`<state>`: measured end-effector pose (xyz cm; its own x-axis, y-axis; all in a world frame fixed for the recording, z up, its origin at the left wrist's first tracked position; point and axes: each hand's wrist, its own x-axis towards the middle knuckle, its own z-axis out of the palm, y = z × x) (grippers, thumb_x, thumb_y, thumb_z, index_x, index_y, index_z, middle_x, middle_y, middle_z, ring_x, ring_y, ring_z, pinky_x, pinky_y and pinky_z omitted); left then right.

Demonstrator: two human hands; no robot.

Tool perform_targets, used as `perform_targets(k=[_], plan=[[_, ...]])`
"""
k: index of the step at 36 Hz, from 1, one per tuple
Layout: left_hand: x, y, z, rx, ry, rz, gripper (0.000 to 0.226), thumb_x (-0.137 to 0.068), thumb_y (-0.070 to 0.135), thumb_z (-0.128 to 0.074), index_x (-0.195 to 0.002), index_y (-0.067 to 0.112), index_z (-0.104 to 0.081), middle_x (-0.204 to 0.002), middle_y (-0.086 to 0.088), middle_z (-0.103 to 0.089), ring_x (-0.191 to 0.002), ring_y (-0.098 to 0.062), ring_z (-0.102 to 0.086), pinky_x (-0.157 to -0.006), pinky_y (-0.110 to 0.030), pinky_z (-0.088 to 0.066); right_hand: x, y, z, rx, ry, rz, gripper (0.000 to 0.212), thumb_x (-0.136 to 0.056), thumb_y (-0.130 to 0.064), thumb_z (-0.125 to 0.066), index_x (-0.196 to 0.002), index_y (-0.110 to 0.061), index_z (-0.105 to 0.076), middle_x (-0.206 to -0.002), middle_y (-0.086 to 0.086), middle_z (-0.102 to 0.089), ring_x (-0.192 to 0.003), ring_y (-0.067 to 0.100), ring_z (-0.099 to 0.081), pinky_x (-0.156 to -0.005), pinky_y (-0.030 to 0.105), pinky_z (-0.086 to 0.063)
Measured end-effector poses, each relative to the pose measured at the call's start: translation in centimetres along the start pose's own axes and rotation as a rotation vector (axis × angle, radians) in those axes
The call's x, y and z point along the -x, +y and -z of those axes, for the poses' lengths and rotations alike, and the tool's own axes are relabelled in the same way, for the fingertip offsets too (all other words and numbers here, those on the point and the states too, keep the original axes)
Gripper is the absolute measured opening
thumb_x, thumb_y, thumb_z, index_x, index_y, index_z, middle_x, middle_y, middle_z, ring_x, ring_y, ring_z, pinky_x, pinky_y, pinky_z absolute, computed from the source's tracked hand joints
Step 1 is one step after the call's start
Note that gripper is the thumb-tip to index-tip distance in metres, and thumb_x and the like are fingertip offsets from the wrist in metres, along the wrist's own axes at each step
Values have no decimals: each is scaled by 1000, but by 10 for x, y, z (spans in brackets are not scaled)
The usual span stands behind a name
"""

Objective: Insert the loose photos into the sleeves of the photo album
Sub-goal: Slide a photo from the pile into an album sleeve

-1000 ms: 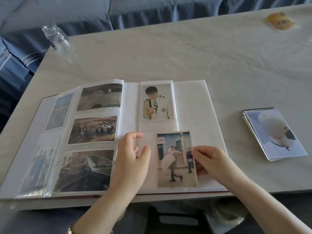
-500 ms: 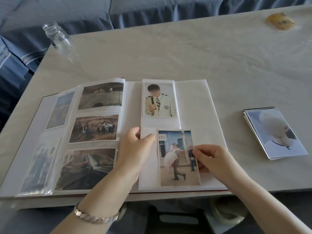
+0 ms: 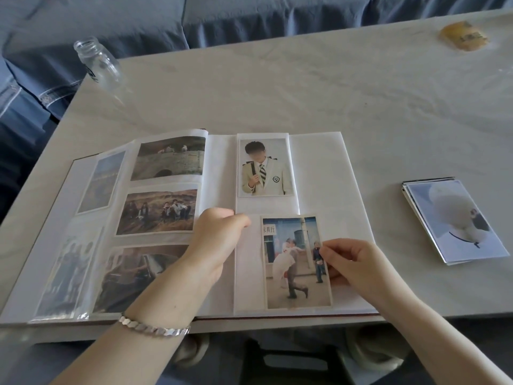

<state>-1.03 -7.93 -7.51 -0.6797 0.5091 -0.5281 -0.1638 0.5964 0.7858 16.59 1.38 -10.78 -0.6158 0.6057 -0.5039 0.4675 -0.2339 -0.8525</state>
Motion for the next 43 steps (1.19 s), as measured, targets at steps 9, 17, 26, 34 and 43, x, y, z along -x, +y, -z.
perform_targets(k=[9,17,26,34,43], plan=[[2,-18,-1,73,7,-131,40,-95,5,-50,-132,18,-50,-118,9,-58,-109,-7,-52,-93,-21,-38,1,-2,-1,-11,30,-14,16,-90,-10,-56,-82,-18,-67,-68,-4,-72,-60,11,-68,-53,17,-53],[6,-42,-3,262,22,-74,38,-99,15,-42,-127,40,-51,-138,10,-51,-128,-12,-45,-112,-42,-33,1,-8,-7,-4,92,-16,16,-88,-15,-60,-77,-22,-69,-66,-1,-71,-55,10,-66,-50,16,-52],[8,-44,-5,340,43,-92,40,-100,14,-40,-100,50,-57,-135,9,-53,-127,-12,-47,-111,-43,-34,3,-17,-19,-30,56,-17,13,-86,-11,-63,-75,-16,-69,-64,-1,-71,-54,9,-65,-49,16,-51],[10,-44,-7,290,49,-111,38,-101,18,-38,-104,52,-54,-135,11,-52,-127,-14,-47,-108,-45,-37,5,-23,-21,-77,48,-38,10,-85,-12,-63,-77,-10,-67,-58,0,-69,-49,8,-63,-49,17,-52],[17,-38,-9,273,37,-138,34,-100,15,-38,-114,45,-47,-137,13,-46,-130,-10,-41,-110,-37,-34,-2,-28,-23,28,-8,-100,16,-86,-29,-62,-80,-14,-67,-71,2,-71,-57,8,-64,-53,15,-52]])
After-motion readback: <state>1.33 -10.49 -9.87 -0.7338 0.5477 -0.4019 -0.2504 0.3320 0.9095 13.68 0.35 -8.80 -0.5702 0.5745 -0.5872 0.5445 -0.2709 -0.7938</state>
